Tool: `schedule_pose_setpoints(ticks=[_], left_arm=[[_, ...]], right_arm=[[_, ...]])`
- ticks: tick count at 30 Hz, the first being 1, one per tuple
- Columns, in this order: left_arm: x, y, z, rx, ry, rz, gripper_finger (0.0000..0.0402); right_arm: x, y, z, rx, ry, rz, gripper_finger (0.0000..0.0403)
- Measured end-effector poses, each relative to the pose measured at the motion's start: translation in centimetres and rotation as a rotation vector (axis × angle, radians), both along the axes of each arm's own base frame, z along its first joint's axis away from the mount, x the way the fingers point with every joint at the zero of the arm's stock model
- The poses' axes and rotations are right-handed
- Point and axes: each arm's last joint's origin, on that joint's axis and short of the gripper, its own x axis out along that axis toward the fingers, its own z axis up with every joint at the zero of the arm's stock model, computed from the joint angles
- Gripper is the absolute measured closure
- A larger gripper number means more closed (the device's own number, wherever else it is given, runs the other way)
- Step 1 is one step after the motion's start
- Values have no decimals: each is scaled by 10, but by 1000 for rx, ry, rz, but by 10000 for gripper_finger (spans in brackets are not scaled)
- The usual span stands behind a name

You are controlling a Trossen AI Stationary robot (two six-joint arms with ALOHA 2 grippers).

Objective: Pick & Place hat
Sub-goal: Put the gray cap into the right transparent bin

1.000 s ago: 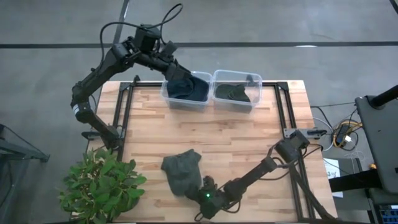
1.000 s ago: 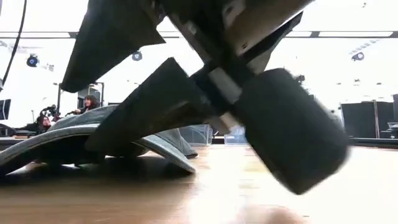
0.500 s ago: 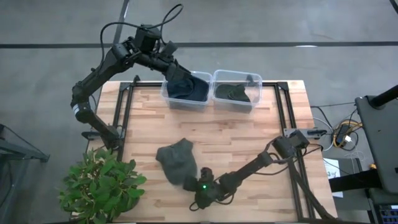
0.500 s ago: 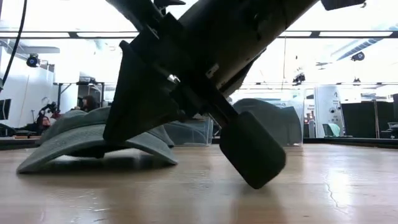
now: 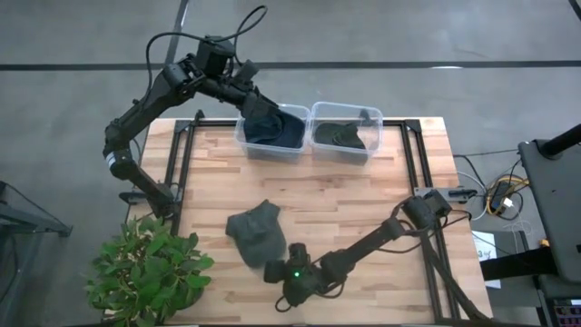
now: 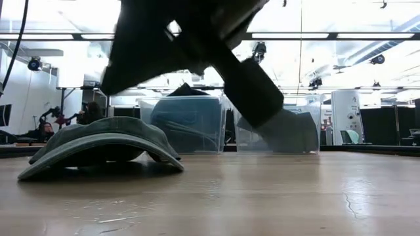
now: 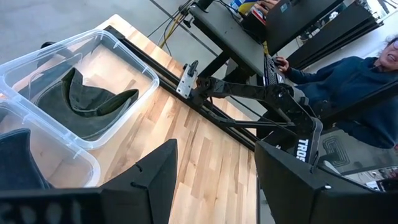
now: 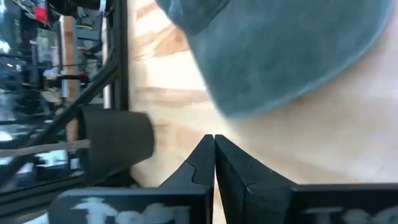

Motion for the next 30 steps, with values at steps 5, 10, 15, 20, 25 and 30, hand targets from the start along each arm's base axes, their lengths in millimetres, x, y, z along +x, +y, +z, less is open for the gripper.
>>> schedule_pose_setpoints(ticks=[5,10,15,20,25,30], left_arm=[[0,0,1,2,-4,0,195],[0,0,1,1,-3,0,195],[0,0,1,2,-3,0,195],[0,0,1,1,-3,0,195],[0,0,1,1,-3,0,195],[0,0,1,0,-3,0,195]], right_arm=[[-2,5,-1,110,2,21,361],[-3,0,-9,128,15,-21,266],[1,-16,-14,114,16,-78,174],[8,-32,-19,169,57,-61,139],[8,-39,-24,176,77,-70,139],[8,-44,-30,219,85,-63,153]])
